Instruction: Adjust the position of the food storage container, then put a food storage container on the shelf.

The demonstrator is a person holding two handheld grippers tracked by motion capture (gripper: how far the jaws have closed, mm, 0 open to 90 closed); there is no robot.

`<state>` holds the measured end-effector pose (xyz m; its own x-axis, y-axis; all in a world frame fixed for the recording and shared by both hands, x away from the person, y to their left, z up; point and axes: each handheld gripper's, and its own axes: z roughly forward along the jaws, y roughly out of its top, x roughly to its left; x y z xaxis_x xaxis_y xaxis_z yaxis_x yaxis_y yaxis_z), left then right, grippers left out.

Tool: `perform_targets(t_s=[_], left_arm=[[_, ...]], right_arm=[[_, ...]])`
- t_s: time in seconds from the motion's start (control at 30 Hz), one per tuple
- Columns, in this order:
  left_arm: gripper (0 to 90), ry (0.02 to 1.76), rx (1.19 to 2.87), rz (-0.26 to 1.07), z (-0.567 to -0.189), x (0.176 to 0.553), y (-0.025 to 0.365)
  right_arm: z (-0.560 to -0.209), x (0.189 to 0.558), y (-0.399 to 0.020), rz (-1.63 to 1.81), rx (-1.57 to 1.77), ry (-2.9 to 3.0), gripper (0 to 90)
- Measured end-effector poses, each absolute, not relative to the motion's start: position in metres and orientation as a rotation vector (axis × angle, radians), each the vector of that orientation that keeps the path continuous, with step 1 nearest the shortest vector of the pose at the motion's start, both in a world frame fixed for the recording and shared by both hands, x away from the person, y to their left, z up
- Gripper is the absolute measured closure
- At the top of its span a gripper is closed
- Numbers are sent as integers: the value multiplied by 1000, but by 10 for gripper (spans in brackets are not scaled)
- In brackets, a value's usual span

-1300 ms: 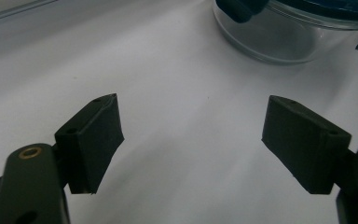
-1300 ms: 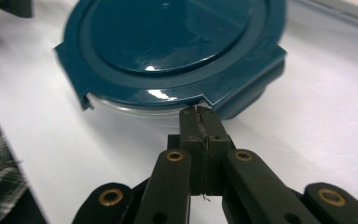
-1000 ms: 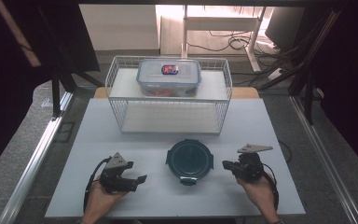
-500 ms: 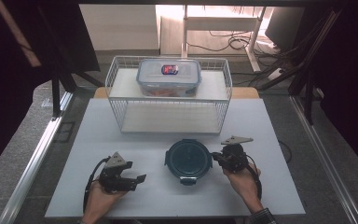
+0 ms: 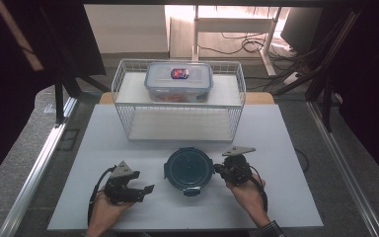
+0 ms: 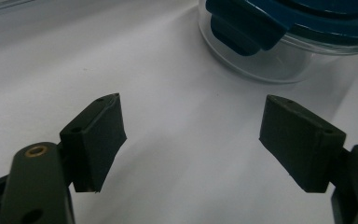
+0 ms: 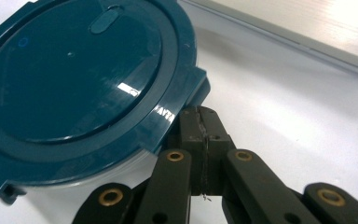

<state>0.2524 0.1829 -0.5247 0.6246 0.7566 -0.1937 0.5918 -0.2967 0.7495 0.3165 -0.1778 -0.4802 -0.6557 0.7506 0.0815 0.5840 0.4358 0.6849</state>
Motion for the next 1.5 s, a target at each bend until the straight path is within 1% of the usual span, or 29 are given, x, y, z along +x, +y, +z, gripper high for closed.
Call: perform_targets(t_s=[0.33,0.47,0.53,0.67,0.77,0.8,0.83,0.87,0.93,1.03,1.17,1.33,1.5], left_arm=[[214,1062,2007,256,-524,251,185],[209,1063,2000,254,-523,248,191],[189,1057,2003,212,-524,248,194],[149,1042,2010,215,-525,247,194],[113,1015,2011,223,-524,244,193],[99,1006,2016,228,-524,244,193],[95,1007,2020,232,-525,243,192],[89,1004,2026,234,-526,243,193],[79,1008,2023,238,-527,244,193],[66,1002,2017,240,-528,244,194],[52,974,2021,255,-529,245,193],[18,962,2018,230,-532,248,192],[20,950,1988,174,-525,253,191]], right_arm=[[-480,304,-168,1040,1103,2498,897],[-476,302,-176,1119,1071,2501,891],[-470,296,-182,1154,1012,2481,831],[-469,284,-191,1175,946,2483,562],[-477,283,-198,1178,935,2514,318],[-480,284,-200,1190,942,2516,250],[-483,284,-203,1198,950,2518,198],[-485,284,-205,1206,962,2523,166],[-487,284,-208,1228,982,2511,118],[-485,285,-209,1235,974,2488,79],[-486,286,-208,1235,971,2490,57],[-485,288,-206,1231,941,2493,40],[-479,292,-203,1271,933,2487,23]])
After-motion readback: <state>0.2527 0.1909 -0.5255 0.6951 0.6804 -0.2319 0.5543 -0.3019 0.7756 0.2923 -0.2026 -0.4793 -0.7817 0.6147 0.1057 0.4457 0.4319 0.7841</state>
